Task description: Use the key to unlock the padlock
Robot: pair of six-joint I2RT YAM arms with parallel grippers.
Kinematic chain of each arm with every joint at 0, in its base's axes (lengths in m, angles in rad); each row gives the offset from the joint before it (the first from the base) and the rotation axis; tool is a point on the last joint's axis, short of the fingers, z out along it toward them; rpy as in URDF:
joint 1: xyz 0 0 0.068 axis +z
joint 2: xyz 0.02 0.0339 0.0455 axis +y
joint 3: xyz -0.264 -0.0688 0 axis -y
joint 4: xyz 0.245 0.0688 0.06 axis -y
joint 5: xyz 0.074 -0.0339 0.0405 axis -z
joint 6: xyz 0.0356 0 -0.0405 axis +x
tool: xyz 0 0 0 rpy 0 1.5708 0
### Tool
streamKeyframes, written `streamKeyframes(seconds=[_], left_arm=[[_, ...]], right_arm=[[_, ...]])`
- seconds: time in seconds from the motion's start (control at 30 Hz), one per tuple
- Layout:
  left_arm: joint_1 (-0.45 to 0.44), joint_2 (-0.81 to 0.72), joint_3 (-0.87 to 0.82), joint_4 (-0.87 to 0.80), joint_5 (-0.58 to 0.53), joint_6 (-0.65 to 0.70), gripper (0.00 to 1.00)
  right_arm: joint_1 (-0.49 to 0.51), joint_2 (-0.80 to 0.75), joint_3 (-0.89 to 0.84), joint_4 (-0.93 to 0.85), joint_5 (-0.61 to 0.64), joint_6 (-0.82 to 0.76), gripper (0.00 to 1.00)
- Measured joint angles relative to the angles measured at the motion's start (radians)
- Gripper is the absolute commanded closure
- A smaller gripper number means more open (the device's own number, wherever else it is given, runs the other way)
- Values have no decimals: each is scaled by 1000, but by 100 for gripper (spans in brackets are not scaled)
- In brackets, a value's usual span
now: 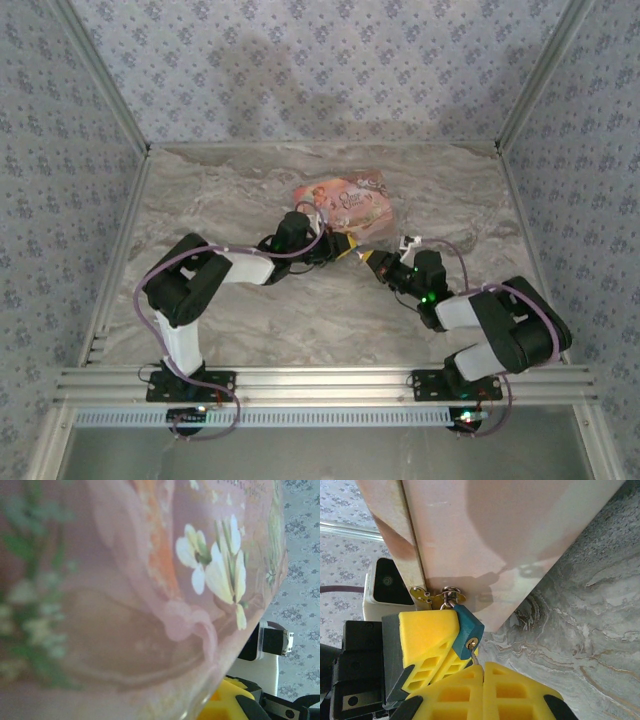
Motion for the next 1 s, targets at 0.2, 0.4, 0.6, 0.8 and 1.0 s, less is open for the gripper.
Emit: streamKeyframes(seconds=[0.2, 0.4, 0.6, 0.8, 1.0], left_arm=[[6, 0, -2, 8, -1, -10, 97], [8, 0, -2, 12, -11, -12, 98], [11, 0, -3, 20, -11, -18, 98], [11, 0, -3, 22, -11, -18, 99], [11, 0, -3, 23, -23, -18, 100]], right_arm=[[0, 46, 7, 49, -1, 42, 100], [0, 108, 9, 125, -2, 146, 100], [0, 122, 14, 153, -2, 208, 100], [0, 135, 14, 173, -2, 242, 100], [0, 142, 29, 162, -1, 241, 100]])
